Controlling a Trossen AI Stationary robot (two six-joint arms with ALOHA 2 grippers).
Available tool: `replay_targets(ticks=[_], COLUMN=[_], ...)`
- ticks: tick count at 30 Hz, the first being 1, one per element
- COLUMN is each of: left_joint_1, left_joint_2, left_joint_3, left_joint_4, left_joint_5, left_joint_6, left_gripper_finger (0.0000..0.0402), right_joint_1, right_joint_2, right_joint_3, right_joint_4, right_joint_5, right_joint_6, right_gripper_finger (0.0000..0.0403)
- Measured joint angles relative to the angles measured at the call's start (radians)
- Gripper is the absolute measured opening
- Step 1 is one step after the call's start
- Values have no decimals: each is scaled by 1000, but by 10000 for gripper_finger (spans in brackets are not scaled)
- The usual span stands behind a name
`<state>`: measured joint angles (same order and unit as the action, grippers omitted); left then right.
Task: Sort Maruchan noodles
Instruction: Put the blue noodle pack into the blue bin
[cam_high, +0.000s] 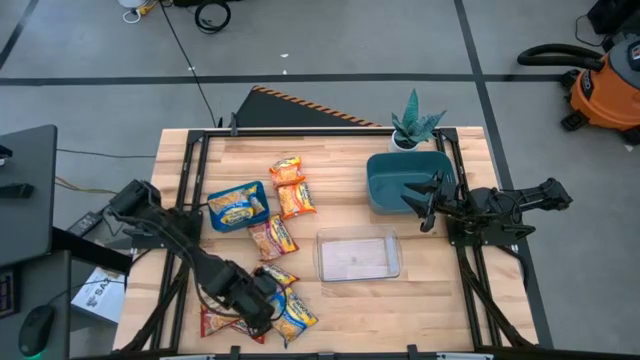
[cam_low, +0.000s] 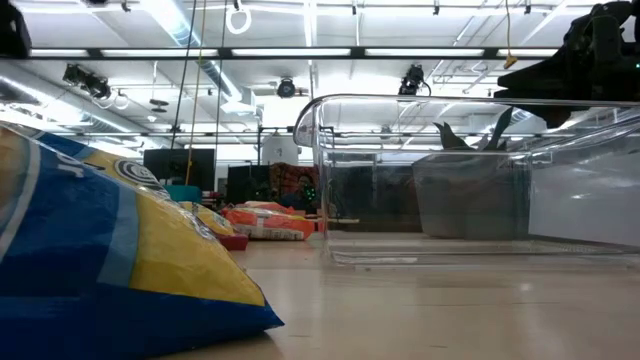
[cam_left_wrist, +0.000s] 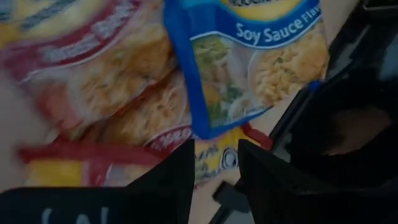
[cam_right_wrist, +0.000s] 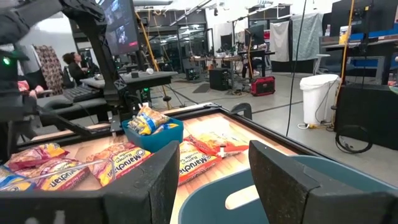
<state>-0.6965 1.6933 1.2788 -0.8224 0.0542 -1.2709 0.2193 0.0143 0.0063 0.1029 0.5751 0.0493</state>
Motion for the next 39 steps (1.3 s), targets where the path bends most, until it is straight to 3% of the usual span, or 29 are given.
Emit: replay_targets(ticks=[6, 16, 30, 39], left_joint_1=[-57, -92, -86, -85], left_joint_2=[9, 103, 141, 141], left_joint_3=[42, 40, 39, 39], left_joint_4=[-26, -47, 12, 10], left_joint_5=[-51, -103, -114, -173], left_joint_6=[-49, 196, 204, 201], left_gripper_finger=[127, 127, 127, 127], right_joint_1=[0, 0, 0, 0], right_joint_2=[0, 0, 0, 0], right_joint_3=[0, 0, 0, 0], right_joint_4=[0, 0, 0, 0], right_joint_5=[0, 0, 0, 0], right_joint_6=[0, 0, 0, 0], right_gripper_finger=[199, 199, 199, 199])
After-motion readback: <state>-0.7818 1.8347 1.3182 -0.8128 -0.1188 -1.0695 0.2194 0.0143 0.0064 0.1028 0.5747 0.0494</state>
